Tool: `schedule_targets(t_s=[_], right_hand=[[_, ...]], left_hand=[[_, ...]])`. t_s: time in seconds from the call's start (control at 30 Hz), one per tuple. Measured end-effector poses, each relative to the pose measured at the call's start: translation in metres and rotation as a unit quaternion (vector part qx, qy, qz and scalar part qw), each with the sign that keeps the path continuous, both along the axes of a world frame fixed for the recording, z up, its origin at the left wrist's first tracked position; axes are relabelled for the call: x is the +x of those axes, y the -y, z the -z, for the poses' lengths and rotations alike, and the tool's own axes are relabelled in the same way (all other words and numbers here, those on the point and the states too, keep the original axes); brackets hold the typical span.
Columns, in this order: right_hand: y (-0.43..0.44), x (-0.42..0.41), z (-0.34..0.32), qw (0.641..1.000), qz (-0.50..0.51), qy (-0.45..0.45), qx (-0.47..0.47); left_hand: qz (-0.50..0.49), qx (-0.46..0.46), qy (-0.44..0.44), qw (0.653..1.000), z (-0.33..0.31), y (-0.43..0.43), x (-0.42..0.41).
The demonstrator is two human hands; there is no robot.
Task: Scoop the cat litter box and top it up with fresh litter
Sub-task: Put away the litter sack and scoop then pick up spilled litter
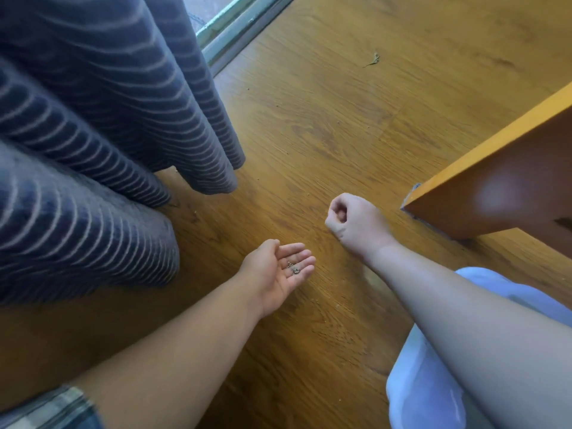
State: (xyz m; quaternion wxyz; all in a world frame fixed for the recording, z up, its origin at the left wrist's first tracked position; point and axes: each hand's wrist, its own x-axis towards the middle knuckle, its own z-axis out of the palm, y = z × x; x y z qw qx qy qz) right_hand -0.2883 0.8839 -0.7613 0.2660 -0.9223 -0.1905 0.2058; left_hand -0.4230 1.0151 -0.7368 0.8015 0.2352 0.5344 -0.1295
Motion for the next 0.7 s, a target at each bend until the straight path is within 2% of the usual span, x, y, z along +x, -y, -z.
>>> schedule_targets(t_s=[0.1,0.27,0.33,0.4,0.47,0.57,0.7], right_hand=[[-0.008,-0.028,-0.019,0.989,-0.132,-0.044,0.054],[-0.009,-0.036,-0.030,0.969,-0.225,-0.096,0.039],[-0.008,-0.030,-0.028,0.972,-0.196,-0.095,0.089],[-0.009,-0.017,-0.021,0.983,-0.097,-0.067,0.141],[-0.014,0.001,-0.007,0.993,-0.013,-0.032,0.115],[-0.025,0.018,0.016,0.998,0.050,-0.003,0.037],[-0.044,0.022,0.031,0.999,0.034,0.006,0.010]], left_hand=[[-0.019,-0.015,0.013,1.000,0.002,0.000,0.004],[-0.028,-0.035,0.044,0.998,0.003,-0.004,0.008],[-0.017,-0.032,0.044,0.998,0.001,-0.006,0.007],[-0.008,-0.021,0.035,0.999,0.000,-0.008,0.006],[-0.006,-0.007,0.021,1.000,0.000,-0.013,0.002],[-0.007,0.000,0.008,1.000,0.000,-0.022,-0.008],[-0.003,0.002,0.004,1.000,-0.003,-0.035,-0.024]])
